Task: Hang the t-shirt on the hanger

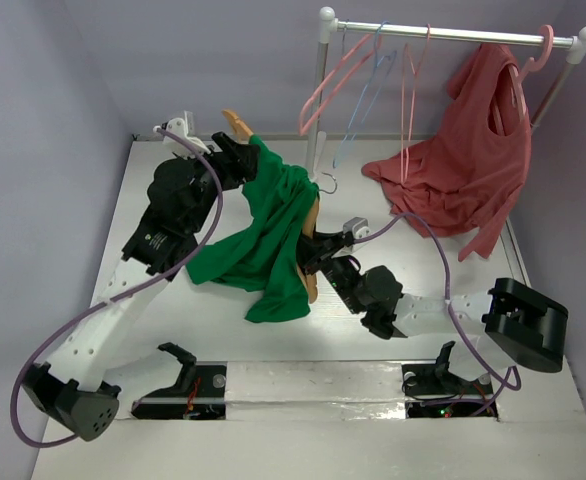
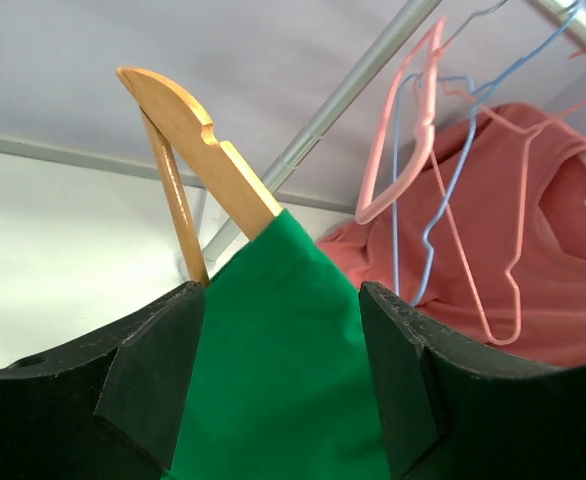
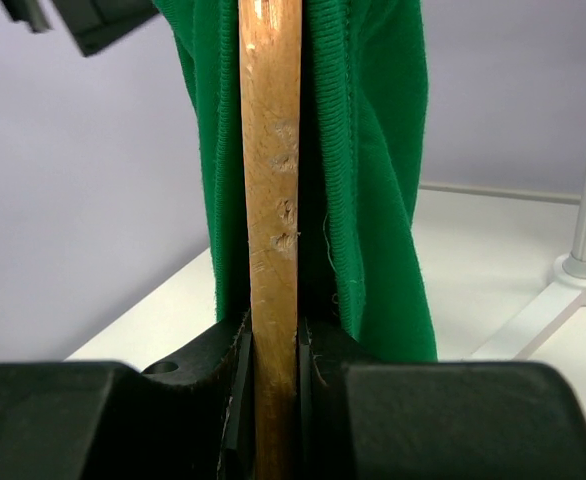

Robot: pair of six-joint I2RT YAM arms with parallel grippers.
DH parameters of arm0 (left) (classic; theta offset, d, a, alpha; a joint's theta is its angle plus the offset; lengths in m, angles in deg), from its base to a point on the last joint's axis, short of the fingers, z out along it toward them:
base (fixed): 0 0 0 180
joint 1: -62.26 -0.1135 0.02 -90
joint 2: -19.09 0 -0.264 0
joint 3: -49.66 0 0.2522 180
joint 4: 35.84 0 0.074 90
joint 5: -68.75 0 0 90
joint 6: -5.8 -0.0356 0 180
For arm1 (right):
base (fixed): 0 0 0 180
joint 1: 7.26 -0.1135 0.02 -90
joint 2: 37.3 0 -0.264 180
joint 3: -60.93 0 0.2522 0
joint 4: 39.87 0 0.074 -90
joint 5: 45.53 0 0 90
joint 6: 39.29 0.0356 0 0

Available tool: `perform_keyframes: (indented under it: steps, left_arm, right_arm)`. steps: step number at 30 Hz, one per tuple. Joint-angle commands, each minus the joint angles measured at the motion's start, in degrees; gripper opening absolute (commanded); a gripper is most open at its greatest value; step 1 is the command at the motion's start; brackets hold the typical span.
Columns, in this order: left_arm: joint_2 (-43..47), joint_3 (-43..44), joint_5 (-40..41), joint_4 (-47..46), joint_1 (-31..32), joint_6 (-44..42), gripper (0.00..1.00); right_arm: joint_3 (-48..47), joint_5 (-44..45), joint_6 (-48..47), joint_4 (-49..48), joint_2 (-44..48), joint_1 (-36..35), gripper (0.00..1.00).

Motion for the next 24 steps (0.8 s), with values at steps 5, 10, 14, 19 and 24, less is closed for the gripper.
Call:
perform_keyframes:
  steps: [5, 10, 14, 19, 24]
  left_arm:
    - [-5.3, 5.5, -4.3, -4.9, -3.6, -0.6, 0.60]
    - [-7.1, 4.0, -6.0, -8.0, -4.7, 0.7, 0.60]
    - [-7.1, 1.1, -6.2, -11.9, -5.3, 2.0, 0.59]
    - [-9.0, -0.4, -9.0, -15.3, -5.3, 4.2, 0.59]
    - [-8.9, -5.5, -13.4, -19.5, -5.3, 8.0, 0.58]
  right_arm:
    - [0.5, -1.6, 1.4, -8.6, 2.1, 0.3, 0.00]
    - [0.4, -2.1, 1.7, -8.3, 1.8, 0.3, 0.00]
    - [0.0, -2.7, 1.8, -7.9, 1.5, 0.3, 0.00]
    - [-0.8, -3.4, 2.0, -7.2, 0.7, 0.3, 0.00]
    - [-2.8, -3.5, 1.6, -5.4, 0.3, 0.3, 0.00]
